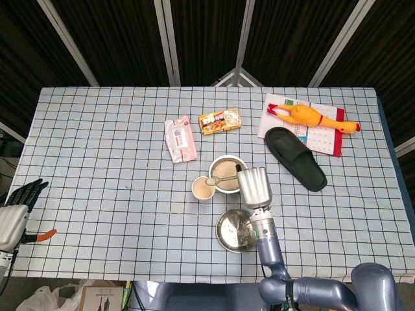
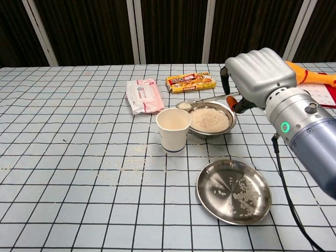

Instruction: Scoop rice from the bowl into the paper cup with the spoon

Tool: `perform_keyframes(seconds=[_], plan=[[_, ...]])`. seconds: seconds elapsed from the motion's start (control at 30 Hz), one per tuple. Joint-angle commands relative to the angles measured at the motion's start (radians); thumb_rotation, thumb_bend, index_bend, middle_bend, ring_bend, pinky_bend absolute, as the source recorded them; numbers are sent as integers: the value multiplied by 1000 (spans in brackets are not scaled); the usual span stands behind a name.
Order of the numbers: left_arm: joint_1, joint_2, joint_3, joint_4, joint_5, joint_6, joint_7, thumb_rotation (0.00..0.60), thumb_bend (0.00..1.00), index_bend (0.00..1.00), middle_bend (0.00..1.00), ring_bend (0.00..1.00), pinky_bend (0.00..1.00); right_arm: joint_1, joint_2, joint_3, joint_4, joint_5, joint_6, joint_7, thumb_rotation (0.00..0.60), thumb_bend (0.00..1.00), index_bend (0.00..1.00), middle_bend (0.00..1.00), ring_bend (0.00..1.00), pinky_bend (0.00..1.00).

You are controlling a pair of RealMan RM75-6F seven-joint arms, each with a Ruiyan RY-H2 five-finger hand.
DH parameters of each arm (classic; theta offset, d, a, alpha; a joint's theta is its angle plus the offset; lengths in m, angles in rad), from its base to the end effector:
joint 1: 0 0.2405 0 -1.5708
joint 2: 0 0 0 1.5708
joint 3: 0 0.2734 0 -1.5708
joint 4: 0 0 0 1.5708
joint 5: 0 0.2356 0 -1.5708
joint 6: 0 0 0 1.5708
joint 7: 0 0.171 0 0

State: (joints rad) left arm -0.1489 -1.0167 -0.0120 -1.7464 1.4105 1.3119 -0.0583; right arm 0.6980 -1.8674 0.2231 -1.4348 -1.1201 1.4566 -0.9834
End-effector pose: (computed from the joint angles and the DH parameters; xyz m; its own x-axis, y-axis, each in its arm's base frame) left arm -0.3305 0.2180 0.1362 0.2982 0.1897 0.9355 0.9505 0.0307 -0.3092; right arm -0.1036 -0.3516 -0.0649 0.6593 0.1485 0.7371 -0.7219 -0.1492 0.6758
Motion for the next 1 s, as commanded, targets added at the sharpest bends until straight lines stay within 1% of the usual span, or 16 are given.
perform_keyframes(seconds=[0.03,0.2,0.47,0.57,0.7,0.83,1.0], plan=[[0,1,0,-3,-7,-3,5,600,0,0,0,0,0,-1,-2,-28,34,-39,8,-8,600,572,648,893,1000,1000],[-3,8,-4,-13,-47,-23,41,600,0,0,0,0,0,7,-5,-83,123,-133,10,-15,600,571,648,894,1000,1000],[-10,14,-9,-34,-97,-43,98,600,0,0,0,0,0,10,-40,-107,237,-200,4,-1,600,571,648,894,1000,1000],[-13,17,-12,-40,-111,-50,106,600,0,0,0,0,0,22,-51,-129,302,-264,19,-16,600,572,648,893,1000,1000],[-14,18,-13,-44,-117,-53,112,600,0,0,0,0,0,32,-64,-145,370,-320,33,-29,600,572,648,893,1000,1000],[-15,19,-13,-47,-118,-54,115,600,0,0,0,0,0,34,-78,-138,401,-343,35,-16,600,572,648,893,1000,1000],[-14,18,-14,-50,-119,-52,117,600,0,0,0,0,0,47,-78,-118,406,-367,35,-26,600,572,648,893,1000,1000]])
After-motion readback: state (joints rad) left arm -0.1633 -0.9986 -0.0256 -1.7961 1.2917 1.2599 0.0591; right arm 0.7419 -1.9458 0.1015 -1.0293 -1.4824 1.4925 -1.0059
